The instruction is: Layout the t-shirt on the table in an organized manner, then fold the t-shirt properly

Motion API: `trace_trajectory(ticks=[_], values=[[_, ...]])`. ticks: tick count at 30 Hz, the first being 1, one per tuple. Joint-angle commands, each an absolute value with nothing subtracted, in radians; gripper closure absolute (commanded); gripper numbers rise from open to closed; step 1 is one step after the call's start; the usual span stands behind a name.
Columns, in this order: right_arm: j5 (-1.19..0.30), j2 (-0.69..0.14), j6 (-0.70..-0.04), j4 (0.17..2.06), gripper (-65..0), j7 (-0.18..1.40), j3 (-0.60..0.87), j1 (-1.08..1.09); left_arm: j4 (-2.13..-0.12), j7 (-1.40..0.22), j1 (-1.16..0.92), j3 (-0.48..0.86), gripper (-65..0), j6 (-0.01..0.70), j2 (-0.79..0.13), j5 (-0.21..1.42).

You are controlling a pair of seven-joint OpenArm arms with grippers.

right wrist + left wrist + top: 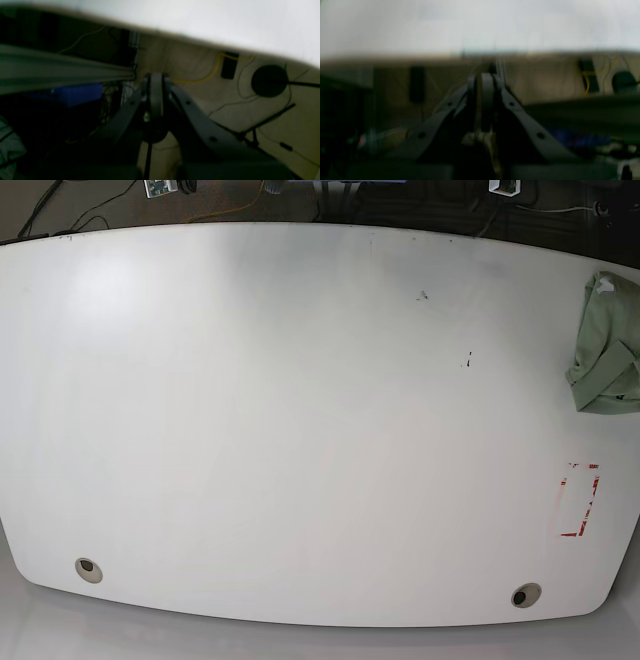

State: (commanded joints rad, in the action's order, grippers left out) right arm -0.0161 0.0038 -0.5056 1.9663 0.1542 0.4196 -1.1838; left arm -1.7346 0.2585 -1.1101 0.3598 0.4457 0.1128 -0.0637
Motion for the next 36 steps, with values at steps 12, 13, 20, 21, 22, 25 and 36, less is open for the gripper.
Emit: trace_trajectory(ticks=[12, 13, 20, 21, 22, 25, 36], values=[[-0.013, 0.051, -0.510, 1.745, 0.0, 0.154, 0.417, -1.135, -1.501, 0.262, -1.036, 0.351, -2.5, 0.446, 0.064, -0.067], [-0.013, 0.050, -0.522, 1.709, 0.0, 0.154, 0.417, -1.118, -1.469, 0.262, -1.021, 0.351, -2.5, 0.446, 0.061, -0.068], [-0.005, 0.048, -0.558, 1.541, 0.0, 0.153, 0.420, -1.007, -1.282, 0.263, -0.923, 0.308, -2.5, 0.444, -0.004, -0.068], [-0.005, 0.048, -0.559, 1.511, 0.0, 0.153, 0.420, -0.990, -1.248, 0.265, -0.905, 0.302, -2.5, 0.443, -0.015, -0.070], [-0.004, 0.048, -0.559, 1.484, 0.0, 0.153, 0.420, -0.972, -1.213, 0.265, -0.889, 0.297, -2.5, 0.443, -0.024, -0.070], [-0.004, 0.045, -0.559, 1.412, 0.0, 0.153, 0.418, -0.929, -1.130, 0.266, -0.849, 0.286, -2.5, 0.443, -0.031, -0.070], [-0.002, -0.035, -0.559, 1.127, 0.0, 0.153, 0.415, -0.742, -0.928, 0.262, -0.708, 0.274, -2.5, 0.443, -0.070, -0.071]])
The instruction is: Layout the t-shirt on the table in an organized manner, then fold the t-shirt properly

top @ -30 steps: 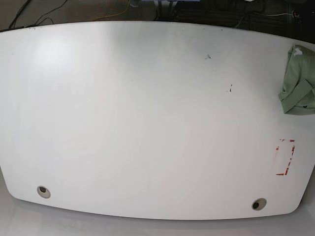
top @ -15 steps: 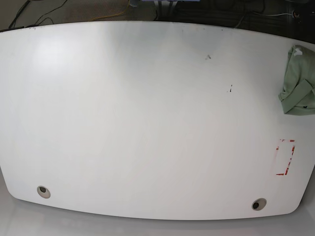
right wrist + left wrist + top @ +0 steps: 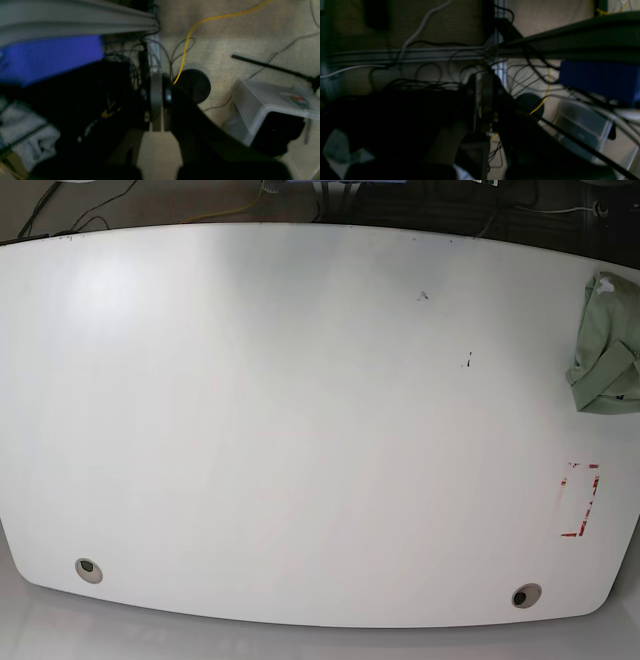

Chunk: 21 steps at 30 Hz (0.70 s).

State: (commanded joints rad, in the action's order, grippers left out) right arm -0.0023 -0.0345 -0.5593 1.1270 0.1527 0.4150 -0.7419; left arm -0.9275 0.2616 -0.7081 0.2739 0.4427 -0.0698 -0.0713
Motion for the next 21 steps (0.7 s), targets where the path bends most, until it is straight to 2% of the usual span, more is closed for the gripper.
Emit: trace_trajectory(ticks=[6, 10, 17, 21], values=[[-0.002, -0.070, -0.561, 1.021, 0.0, 0.153, 0.401, -0.664, -0.814, 0.262, -0.625, 0.274, -2.5, 0.441, -0.070, -0.145], [-0.001, -0.108, -0.552, 0.955, 0.0, 0.153, 0.321, -0.616, -0.691, 0.265, -0.558, 0.277, -2.5, 0.441, -0.070, -0.205], [-0.002, -0.120, -0.547, 0.846, 0.0, 0.133, 0.266, -0.533, -0.555, 0.265, -0.463, 0.275, -2.5, 0.441, -0.070, -0.213], [-0.002, -0.122, -0.510, 0.748, 0.0, 0.094, 0.266, -0.479, -0.447, 0.263, -0.398, 0.274, -2.5, 0.441, -0.082, -0.213]])
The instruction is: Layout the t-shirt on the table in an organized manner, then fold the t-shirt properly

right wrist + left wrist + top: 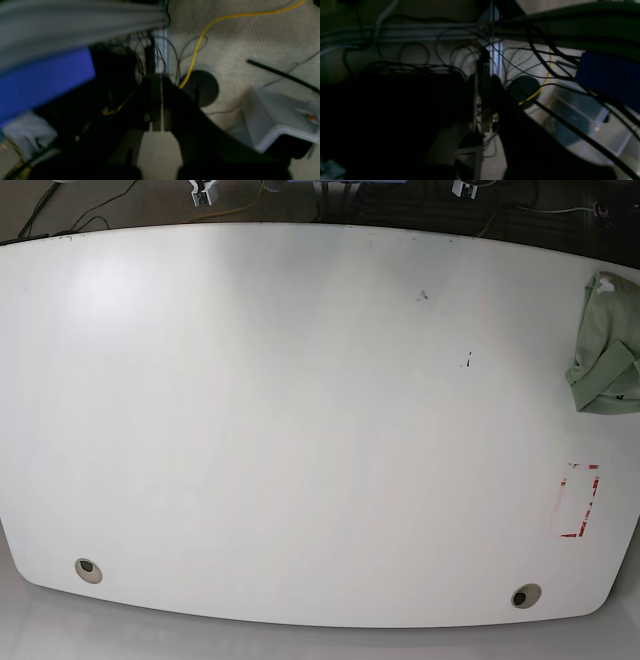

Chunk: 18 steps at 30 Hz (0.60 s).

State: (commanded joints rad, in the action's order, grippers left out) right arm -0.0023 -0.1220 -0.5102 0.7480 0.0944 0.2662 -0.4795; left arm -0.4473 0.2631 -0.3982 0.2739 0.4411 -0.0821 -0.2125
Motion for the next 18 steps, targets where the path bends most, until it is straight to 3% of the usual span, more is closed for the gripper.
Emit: trace_trajectory(ticks=[5, 11, 18], values=[[0.050, -0.122, -0.479, 0.624, 0.0, 0.048, 0.266, -0.412, -0.331, 0.263, -0.325, 0.272, -2.5, 0.401, -0.105, -0.214], [0.139, -0.117, -0.446, 0.513, 0.0, 0.010, 0.269, -0.355, -0.222, 0.265, -0.268, 0.206, -2.5, 0.272, -0.124, -0.254], [0.151, -0.114, -0.415, 0.473, 0.0, 0.010, 0.269, -0.318, -0.124, 0.259, -0.197, 0.147, -2.6, 0.231, -0.124, -0.254]])
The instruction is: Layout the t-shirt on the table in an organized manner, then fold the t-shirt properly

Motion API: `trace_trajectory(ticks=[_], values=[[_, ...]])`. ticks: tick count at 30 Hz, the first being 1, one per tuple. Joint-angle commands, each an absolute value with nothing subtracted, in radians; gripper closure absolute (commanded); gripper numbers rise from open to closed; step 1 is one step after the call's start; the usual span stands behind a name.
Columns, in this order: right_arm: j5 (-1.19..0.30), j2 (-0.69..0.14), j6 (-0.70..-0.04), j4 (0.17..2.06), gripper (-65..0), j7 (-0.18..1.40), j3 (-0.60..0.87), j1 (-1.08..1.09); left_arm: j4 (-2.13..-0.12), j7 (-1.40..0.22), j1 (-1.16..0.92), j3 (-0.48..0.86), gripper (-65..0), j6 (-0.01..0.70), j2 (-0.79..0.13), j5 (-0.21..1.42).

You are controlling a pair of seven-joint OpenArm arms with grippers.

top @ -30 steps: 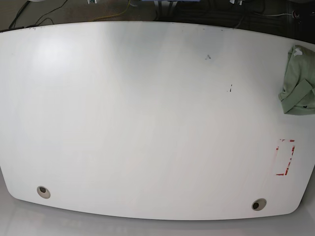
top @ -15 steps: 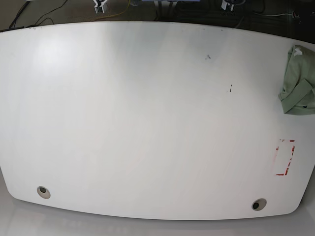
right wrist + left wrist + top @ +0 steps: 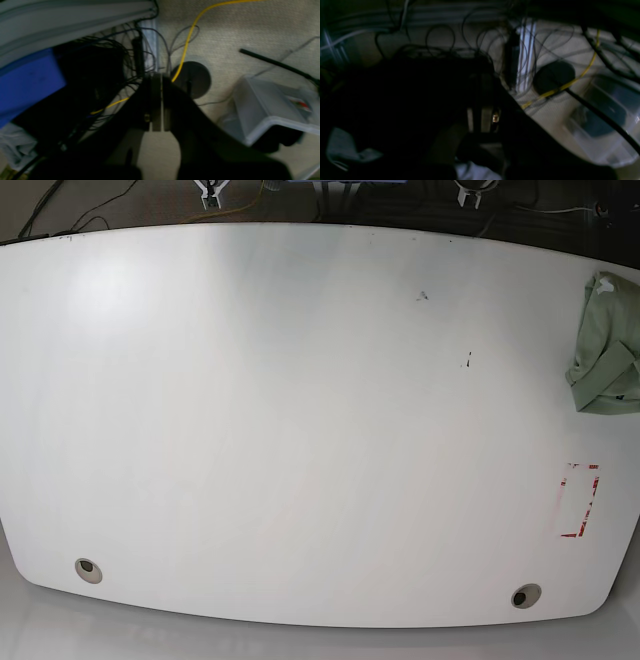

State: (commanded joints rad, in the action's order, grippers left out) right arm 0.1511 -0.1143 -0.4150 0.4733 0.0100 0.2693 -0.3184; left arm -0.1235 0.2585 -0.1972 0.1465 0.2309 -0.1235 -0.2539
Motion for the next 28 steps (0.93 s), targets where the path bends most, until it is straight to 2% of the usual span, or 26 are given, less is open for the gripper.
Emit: trace_trajectory(ticks=[8, 23, 28], values=[[0.153, -0.093, -0.364, 0.472, 0.0, 0.012, 0.269, -0.306, 0.000, 0.259, -0.120, 0.070, -2.9, 0.153, -0.097, -0.254], [0.153, -0.085, -0.358, 0.470, 0.0, 0.068, 0.269, -0.272, 0.000, 0.199, -0.111, 0.070, -2.9, 0.142, -0.067, -0.254], [0.153, -0.081, -0.358, 0.409, 0.0, 0.062, 0.269, -0.251, 0.000, 0.203, -0.111, 0.070, -2.9, 0.142, -0.065, -0.252]])
